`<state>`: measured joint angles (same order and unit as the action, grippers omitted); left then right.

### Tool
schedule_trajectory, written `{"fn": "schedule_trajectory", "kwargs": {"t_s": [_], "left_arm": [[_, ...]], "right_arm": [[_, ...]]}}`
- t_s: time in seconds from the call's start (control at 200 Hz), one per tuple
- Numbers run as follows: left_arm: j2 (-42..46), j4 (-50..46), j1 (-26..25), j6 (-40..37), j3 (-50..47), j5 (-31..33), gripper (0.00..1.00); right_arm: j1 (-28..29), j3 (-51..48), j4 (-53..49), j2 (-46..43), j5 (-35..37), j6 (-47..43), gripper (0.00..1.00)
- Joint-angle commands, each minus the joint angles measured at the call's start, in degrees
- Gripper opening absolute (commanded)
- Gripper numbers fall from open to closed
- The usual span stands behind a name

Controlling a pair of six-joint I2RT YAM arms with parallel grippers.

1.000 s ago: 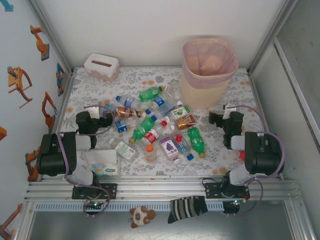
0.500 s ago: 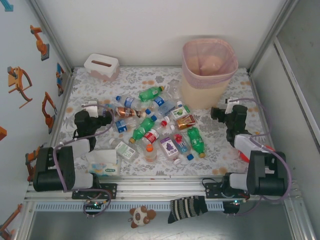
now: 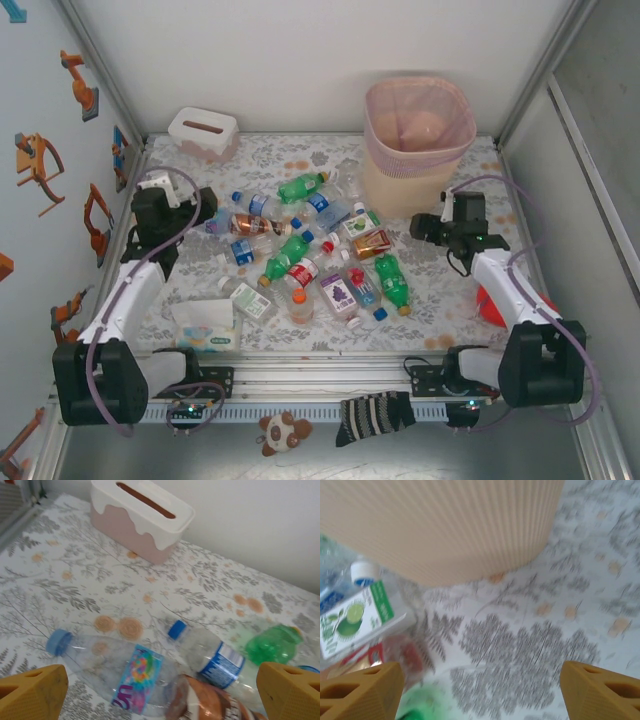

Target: Put the plastic bottles in the bin

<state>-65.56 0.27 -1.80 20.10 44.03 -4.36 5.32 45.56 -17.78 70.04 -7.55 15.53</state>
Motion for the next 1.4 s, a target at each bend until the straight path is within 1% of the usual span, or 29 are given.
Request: {"fn": "schedule_trajectory", "kwargs": {"t_s": [0.0, 0.15, 0.225, 0.29, 0.371, 0.441, 0.566, 0.796, 1.062, 1.187, 1.397], "left_arm": [[-0.60, -15.83, 0.41, 1.94, 6.78, -8.13, 0.96], [-1.54, -25.13, 0.90, -2.69, 13.27, -12.92, 0.96], [-1.82, -27.80, 1.09, -5.38, 15.69, -14.81, 0.96], [-2.09, -29.22, 1.12, -7.79, 17.31, -15.15, 0.96], [-2.07, -28.31, 1.19, -10.79, 17.16, -15.29, 0.96], [-1.52, -24.13, 1.48, -11.88, 14.46, -16.62, 0.96], [-1.31, -20.26, 3.35, -8.55, 11.61, -19.97, 0.96], [-0.39, -21.64, 3.78, -9.00, 11.43, -19.00, 0.96], [0.22, -21.47, 3.92, -9.02, 10.73, -18.71, 0.96], [0.26, -21.20, 3.91, -9.01, 10.55, -18.58, 0.96], [0.16, -21.02, 3.96, -9.02, 10.20, -18.58, 0.96]], "right_arm": [[4.11, 3.82, -14.59, -0.73, 1.12, 3.54, 0.80], [11.69, 7.61, -23.17, 1.91, 2.92, 3.98, 0.77], [15.26, 8.34, -25.26, 2.93, 3.70, 3.98, 0.75], [17.77, 9.21, -26.91, 3.87, 4.69, 4.24, 0.75], [20.54, 10.13, -28.20, 5.21, 5.27, 4.16, 0.76], [22.65, 10.83, -29.01, 6.59, 6.67, 4.42, 0.78], [25.70, 11.56, -29.77, 9.37, 8.67, 4.75, 0.78], [27.94, 10.69, -28.52, 12.66, 9.05, 5.04, 0.79], [28.34, 10.87, -28.98, 14.31, 14.30, 5.56, 0.79], [28.34, 10.78, -28.98, 15.26, 15.69, 5.28, 0.78], [28.34, 10.91, -27.25, 18.03, 13.83, 6.26, 0.76]]}}
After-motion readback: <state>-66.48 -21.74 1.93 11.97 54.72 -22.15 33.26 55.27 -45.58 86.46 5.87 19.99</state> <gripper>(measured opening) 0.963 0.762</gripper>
